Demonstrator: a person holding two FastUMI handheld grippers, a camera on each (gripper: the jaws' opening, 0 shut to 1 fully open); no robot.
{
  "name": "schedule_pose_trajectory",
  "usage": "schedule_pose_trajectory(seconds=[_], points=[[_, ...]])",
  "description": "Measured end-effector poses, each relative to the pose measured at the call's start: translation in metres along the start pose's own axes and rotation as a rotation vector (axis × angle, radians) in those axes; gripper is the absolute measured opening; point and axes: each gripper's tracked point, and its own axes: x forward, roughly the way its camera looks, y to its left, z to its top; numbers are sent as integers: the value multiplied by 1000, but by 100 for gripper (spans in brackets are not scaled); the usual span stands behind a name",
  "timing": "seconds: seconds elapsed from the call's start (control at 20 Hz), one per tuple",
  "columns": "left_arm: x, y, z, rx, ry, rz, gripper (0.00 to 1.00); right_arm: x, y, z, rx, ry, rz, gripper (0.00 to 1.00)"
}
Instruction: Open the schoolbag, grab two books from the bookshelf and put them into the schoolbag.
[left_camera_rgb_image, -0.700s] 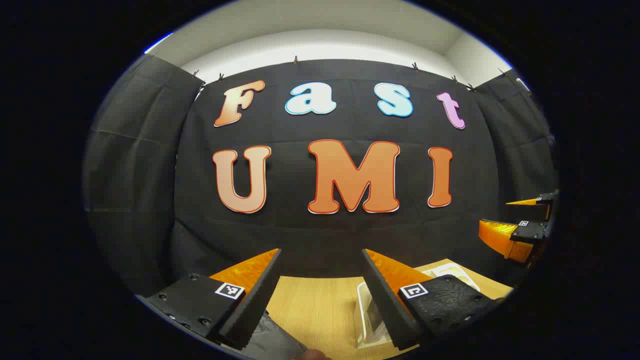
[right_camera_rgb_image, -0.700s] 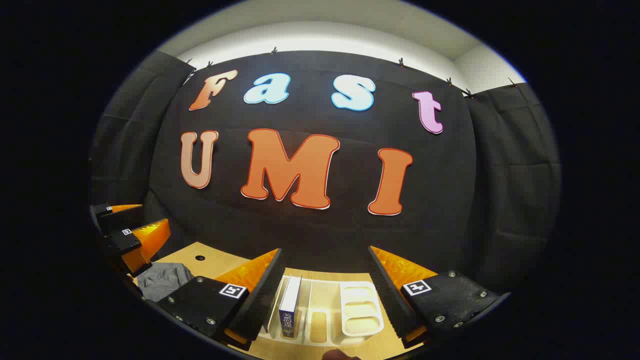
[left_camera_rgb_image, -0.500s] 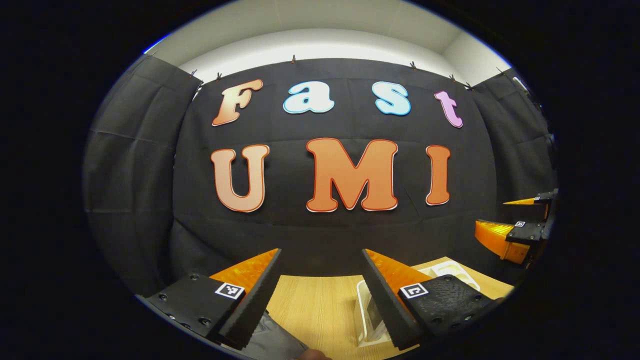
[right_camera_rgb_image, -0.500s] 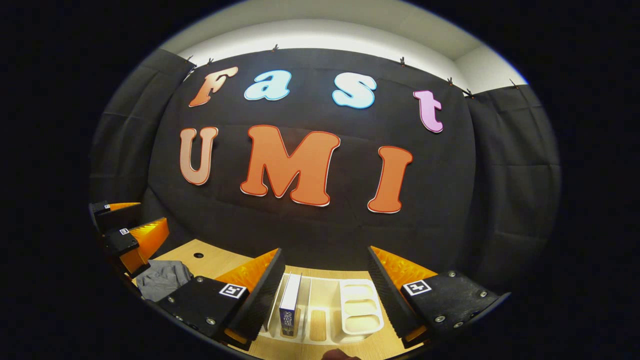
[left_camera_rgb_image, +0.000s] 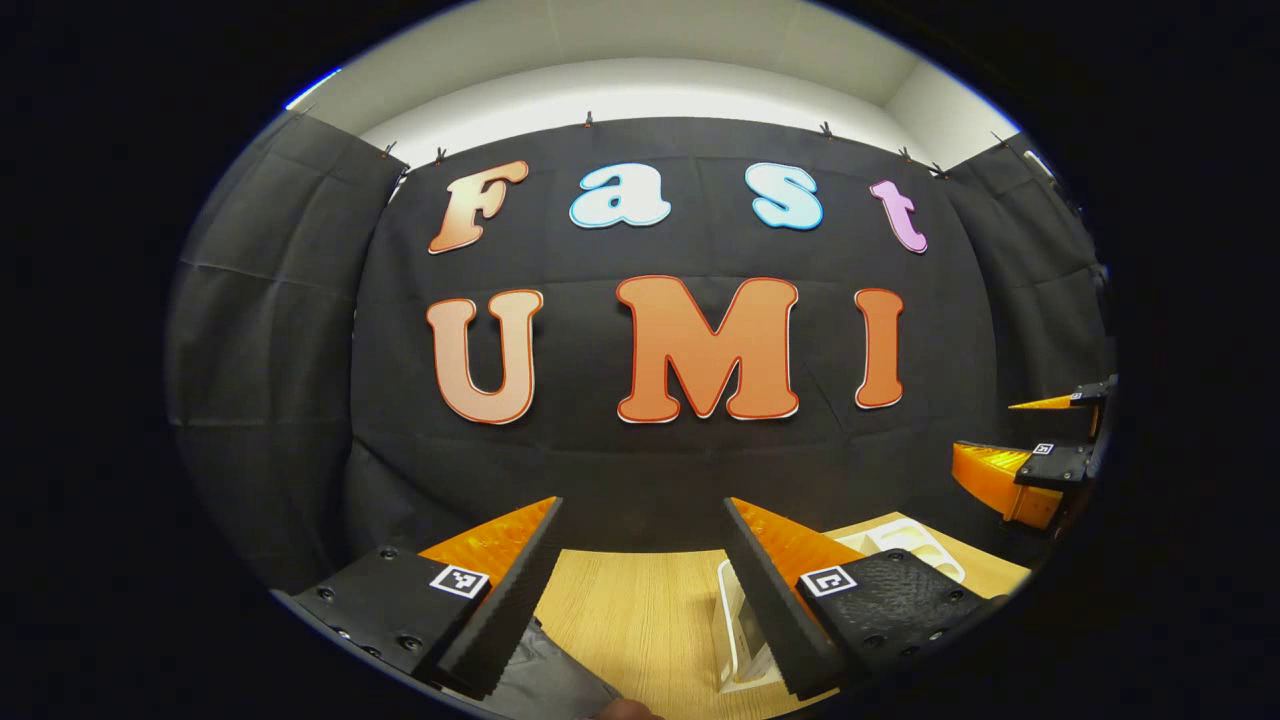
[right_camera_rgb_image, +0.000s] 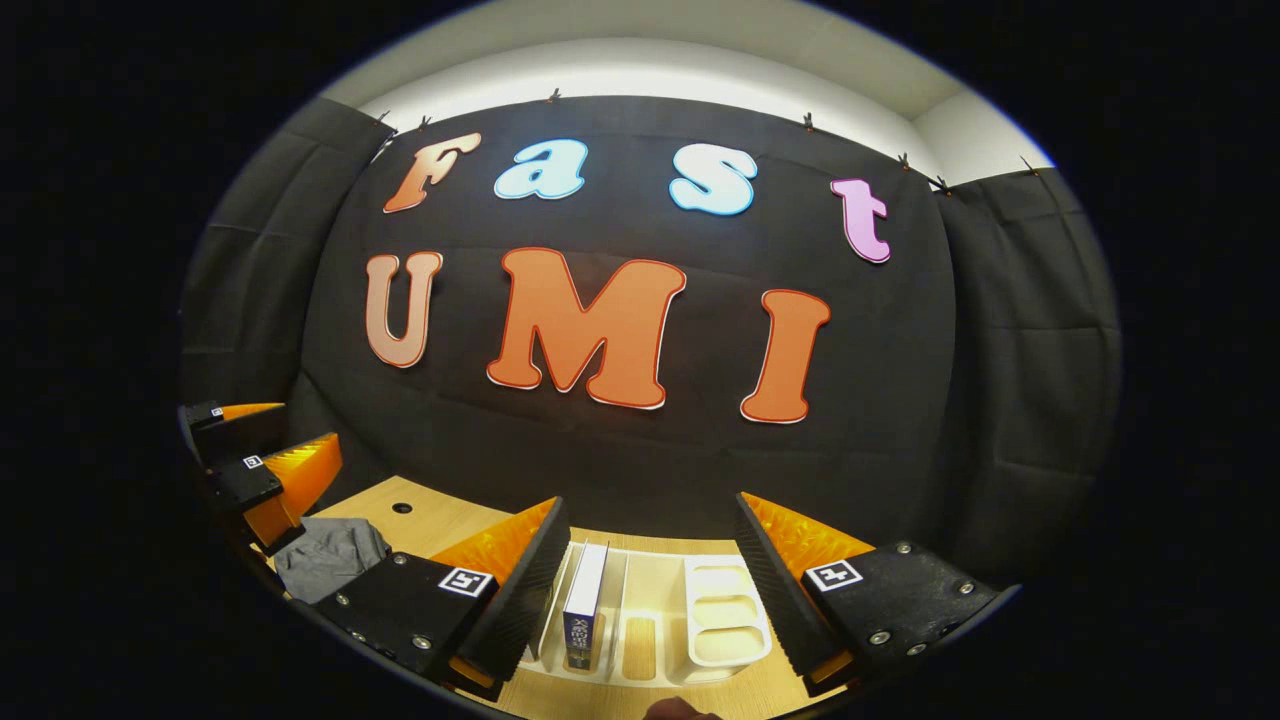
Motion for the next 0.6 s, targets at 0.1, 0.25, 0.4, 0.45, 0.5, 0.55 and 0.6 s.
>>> schedule_pose_trajectory(seconds=[0.1, 0.25, 0.4, 0.45, 0.5, 0.55, 0.6], points=[[0, -1, 1, 5, -1, 0, 97, 2, 2, 1, 5, -5, 5, 98], [0, 0, 0, 11, -5, -4, 100, 2, 4, 1, 5, -8, 11, 98], [1, 2, 1, 22, -5, -3, 97, 3, 8, 0, 13, -7, 18, 98], [1, 3, 1, 26, -7, 0, 97, 2, 8, -2, 15, -6, 20, 98], [0, 4, 2, 32, -10, 3, 97, 2, 8, -2, 16, -4, 21, 98], [0, 6, 0, 39, -10, 8, 97, 3, 8, -2, 15, -2, 18, 98], [1, 7, -1, 47, -9, 10, 97, 3, 9, 0, 17, -6, 20, 98]])
